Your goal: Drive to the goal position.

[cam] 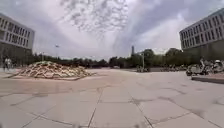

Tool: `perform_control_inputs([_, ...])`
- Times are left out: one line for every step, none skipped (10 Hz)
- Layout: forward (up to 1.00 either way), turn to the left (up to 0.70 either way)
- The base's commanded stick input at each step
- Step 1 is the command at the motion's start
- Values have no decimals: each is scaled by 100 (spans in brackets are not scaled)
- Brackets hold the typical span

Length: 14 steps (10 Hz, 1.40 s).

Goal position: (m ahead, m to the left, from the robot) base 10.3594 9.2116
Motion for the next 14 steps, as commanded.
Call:
perform_control_inputs([70,0])
perform_control_inputs([70,0])
perform_control_inputs([70,0])
perform_control_inputs([70,0])
perform_control_inputs([70,0])
perform_control_inputs([70,0])
perform_control_inputs([70,0])
perform_control_inputs([70,0])
perform_control_inputs([70,0])
perform_control_inputs([70,0])
perform_control_inputs([70,0])
perform_control_inputs([70,0])
perform_control_inputs([70,0])
perform_control_inputs([70,0])
